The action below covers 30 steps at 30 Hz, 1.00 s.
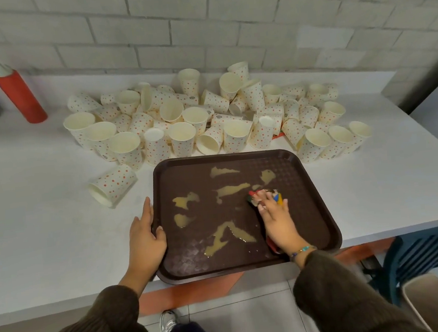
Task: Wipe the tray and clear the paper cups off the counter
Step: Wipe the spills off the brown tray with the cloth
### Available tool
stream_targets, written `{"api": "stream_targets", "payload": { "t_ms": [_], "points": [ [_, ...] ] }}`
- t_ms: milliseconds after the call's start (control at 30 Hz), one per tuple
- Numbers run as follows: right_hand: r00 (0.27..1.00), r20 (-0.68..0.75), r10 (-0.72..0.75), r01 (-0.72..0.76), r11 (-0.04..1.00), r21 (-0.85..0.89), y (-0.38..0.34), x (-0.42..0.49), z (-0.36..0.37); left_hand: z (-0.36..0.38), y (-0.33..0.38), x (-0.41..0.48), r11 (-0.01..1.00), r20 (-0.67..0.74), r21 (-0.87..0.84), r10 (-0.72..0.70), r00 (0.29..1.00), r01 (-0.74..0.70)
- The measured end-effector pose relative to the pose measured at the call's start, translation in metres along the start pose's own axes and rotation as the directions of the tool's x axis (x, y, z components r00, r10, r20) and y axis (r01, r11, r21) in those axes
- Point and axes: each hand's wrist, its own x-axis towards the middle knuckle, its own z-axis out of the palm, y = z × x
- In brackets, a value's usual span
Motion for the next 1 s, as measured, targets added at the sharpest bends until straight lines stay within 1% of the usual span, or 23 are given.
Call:
{"api": "stream_targets", "payload": {
  "t_ms": [67,133,233,333,400,467,533,600,700,767,867,933,1000],
  "points": [
    [0.992,0.064,-0.107,0.104,0.994,0.045,-0.025,-0.006,0.02,0.0,0.001,-0.001,1.0,-0.003,-0.017,0.004,1.0,-0.004],
    [0.964,0.135,-0.228,0.227,0.974,0.024,-0.042,-0.017,0.037,0.001,0.001,0.0,0.999,-0.004,-0.041,0.009,1.0,-0.009],
    [0.902,0.211,-0.377,0.409,0.902,-0.139,-0.038,-0.025,0.04,0.001,0.002,0.0,0.995,0.018,-0.096,0.0,1.0,0.002],
    [0.86,0.293,-0.418,0.49,0.835,-0.249,-0.023,-0.022,0.025,-0.001,0.002,-0.001,0.991,0.028,-0.135,-0.013,1.0,0.017],
    [0.857,0.304,-0.416,0.5,0.815,-0.293,-0.009,-0.018,0.013,-0.002,0.001,-0.002,0.991,0.038,-0.13,-0.004,0.999,0.009],
    [0.887,0.28,-0.366,0.449,0.826,-0.342,0.013,-0.012,-0.003,-0.002,0.001,-0.002,0.992,0.05,-0.124,-0.006,0.999,0.012],
    [0.932,0.228,-0.28,0.352,0.848,-0.396,0.04,-0.006,-0.021,-0.002,0.001,-0.002,0.993,0.044,-0.114,-0.005,0.999,0.01],
    [0.971,0.164,-0.174,0.227,0.887,-0.402,0.056,0.0,-0.033,-0.002,0.001,-0.002,0.996,0.031,-0.094,0.011,0.999,-0.009],
    [0.996,0.068,-0.052,0.07,0.955,-0.288,0.051,0.003,-0.027,-0.002,-0.001,-0.001,0.998,0.014,-0.053,0.023,1.0,-0.023],
    [1.0,0.017,-0.015,0.018,0.985,-0.173,0.034,0.001,-0.016,0.0,-0.001,-0.002,0.999,0.008,-0.036,0.016,1.0,-0.016],
    [0.995,0.05,-0.085,0.081,0.994,0.073,-0.008,-0.011,0.006,0.001,0.0,-0.002,0.999,0.0,-0.044,0.024,1.0,-0.024],
    [0.98,0.123,-0.156,0.122,0.961,0.248,-0.042,-0.025,0.025,-0.001,0.0,-0.002,0.998,0.005,-0.057,0.023,1.0,-0.023],
    [0.948,0.208,-0.24,0.158,0.925,0.345,-0.068,-0.036,0.043,-0.001,0.001,-0.002,0.997,0.008,-0.074,0.022,1.0,-0.022]
  ]
}}
